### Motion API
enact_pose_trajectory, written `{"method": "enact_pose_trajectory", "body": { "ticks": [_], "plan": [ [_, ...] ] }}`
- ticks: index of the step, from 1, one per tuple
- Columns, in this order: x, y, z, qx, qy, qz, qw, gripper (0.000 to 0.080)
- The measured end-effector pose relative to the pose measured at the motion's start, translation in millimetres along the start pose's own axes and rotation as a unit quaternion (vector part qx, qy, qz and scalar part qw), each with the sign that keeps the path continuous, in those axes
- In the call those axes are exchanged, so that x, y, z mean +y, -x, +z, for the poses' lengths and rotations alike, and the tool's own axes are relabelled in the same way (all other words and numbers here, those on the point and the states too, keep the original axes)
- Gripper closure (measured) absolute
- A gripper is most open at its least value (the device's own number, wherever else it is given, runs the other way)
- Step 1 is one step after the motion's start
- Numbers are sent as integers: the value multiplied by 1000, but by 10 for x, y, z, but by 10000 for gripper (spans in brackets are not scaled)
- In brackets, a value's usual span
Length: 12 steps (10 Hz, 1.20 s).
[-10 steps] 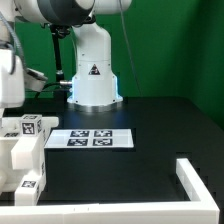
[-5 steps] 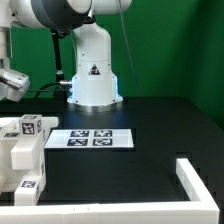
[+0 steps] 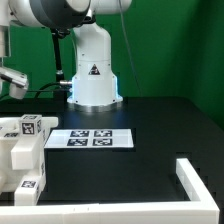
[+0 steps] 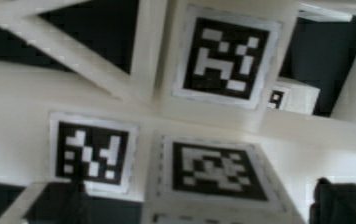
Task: Assemble chair
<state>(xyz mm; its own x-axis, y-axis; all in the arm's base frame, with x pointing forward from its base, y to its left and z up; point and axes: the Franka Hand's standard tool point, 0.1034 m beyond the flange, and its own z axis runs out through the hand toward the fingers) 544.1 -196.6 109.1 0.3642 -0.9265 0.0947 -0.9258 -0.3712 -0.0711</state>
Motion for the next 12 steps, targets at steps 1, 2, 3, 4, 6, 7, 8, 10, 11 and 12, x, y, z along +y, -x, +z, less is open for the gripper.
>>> {"method": "enact_pose_trajectory", "body": {
  "ticks": [1,2,3,4,6,7,8,10,11,12],
  "plan": [
    [-34,15,-10,5,5,-64,998,157],
    [-59,29,-15,7,4,-111,994,151],
    [-42,14,-10,7,6,-146,989,151],
    [-40,11,-9,7,6,-172,985,150],
    [-31,1,-14,7,6,-249,968,150],
    [7,-12,-59,1,2,-331,944,150],
    [9,-16,-122,0,-5,-371,929,150],
    [-8,0,-274,2,-20,-450,893,150],
    [4,4,-266,-1,-20,-449,893,150],
    [5,24,-254,-10,-16,-450,893,150]
  ]
}}
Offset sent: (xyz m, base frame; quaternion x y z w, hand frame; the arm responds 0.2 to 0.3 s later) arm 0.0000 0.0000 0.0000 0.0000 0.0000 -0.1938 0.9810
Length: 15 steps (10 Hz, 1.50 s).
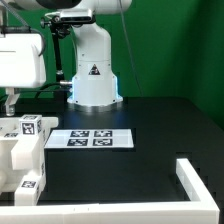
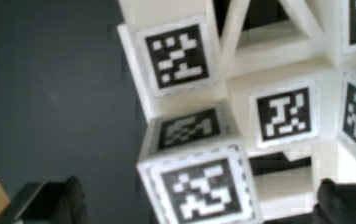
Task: Assemble chair
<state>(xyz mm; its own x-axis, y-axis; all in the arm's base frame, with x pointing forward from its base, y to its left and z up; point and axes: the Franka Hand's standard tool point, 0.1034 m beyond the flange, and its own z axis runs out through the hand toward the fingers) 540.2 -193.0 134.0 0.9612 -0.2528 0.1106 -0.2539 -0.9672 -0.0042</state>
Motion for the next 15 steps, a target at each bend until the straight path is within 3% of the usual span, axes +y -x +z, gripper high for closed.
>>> {"method": "enact_pose_trajectory", "body": {
  "ticks": [2,3,5,15],
  "plan": [
    [-31,-9,-4,4,2,-18,1000,150],
    [-65,79,14,-38,-9,-36,999,150],
    [9,40,52,-59,0,-48,997,150],
    [-1,29,62,-57,2,-134,989,150]
  ]
}}
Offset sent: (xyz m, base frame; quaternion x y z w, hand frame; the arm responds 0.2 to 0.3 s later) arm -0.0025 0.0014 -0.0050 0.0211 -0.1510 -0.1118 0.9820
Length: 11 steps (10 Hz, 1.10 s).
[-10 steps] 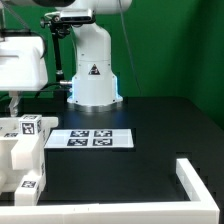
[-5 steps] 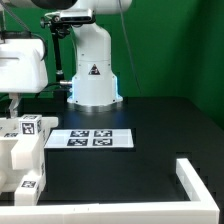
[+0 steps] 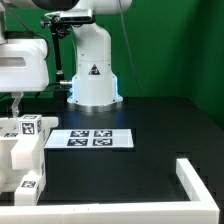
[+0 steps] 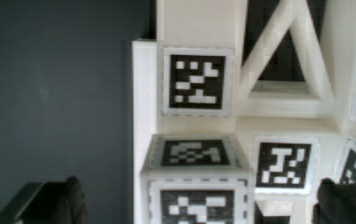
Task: Assemble chair
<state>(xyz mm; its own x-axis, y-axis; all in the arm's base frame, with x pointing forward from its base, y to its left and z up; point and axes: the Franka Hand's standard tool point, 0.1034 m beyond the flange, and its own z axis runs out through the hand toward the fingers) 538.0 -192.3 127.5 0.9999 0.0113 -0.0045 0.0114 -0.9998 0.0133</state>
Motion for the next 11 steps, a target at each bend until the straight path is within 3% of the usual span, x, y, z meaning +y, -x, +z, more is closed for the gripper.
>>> {"method": "enact_pose_trajectory", "body": {
  "ticks": [5,7,11],
  "plan": [
    [3,9,66,-6,4,-2,1000,180],
    [6,11,67,-6,4,-3,1000,518],
    [5,10,67,-6,4,32,999,515]
  ]
}}
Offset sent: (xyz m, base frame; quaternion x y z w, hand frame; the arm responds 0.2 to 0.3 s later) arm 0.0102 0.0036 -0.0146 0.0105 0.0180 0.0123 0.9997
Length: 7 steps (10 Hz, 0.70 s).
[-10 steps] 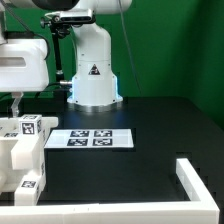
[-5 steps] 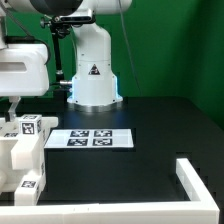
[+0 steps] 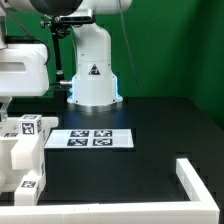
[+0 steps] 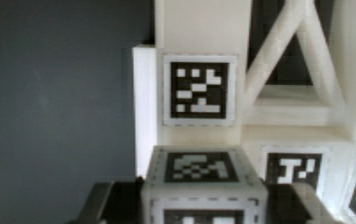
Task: Assemble chair
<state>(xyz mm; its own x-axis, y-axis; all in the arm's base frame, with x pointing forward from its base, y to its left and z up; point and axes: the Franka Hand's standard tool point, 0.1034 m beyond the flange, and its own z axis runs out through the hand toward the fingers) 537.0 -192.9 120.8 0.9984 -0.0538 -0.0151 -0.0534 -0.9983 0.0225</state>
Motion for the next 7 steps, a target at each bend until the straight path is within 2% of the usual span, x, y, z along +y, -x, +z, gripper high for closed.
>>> {"method": "enact_pose_trajectory", "body": {
  "ticks": [2,3,5,6,7],
  "plan": [
    [-6,-7,6,3,-3,163,987,515],
    [1,-18,6,8,-7,256,967,515],
    [-8,-27,10,13,-12,349,937,515],
    [1,-54,6,22,-22,428,903,515],
    [0,-63,6,24,-31,474,880,515]
  ]
}}
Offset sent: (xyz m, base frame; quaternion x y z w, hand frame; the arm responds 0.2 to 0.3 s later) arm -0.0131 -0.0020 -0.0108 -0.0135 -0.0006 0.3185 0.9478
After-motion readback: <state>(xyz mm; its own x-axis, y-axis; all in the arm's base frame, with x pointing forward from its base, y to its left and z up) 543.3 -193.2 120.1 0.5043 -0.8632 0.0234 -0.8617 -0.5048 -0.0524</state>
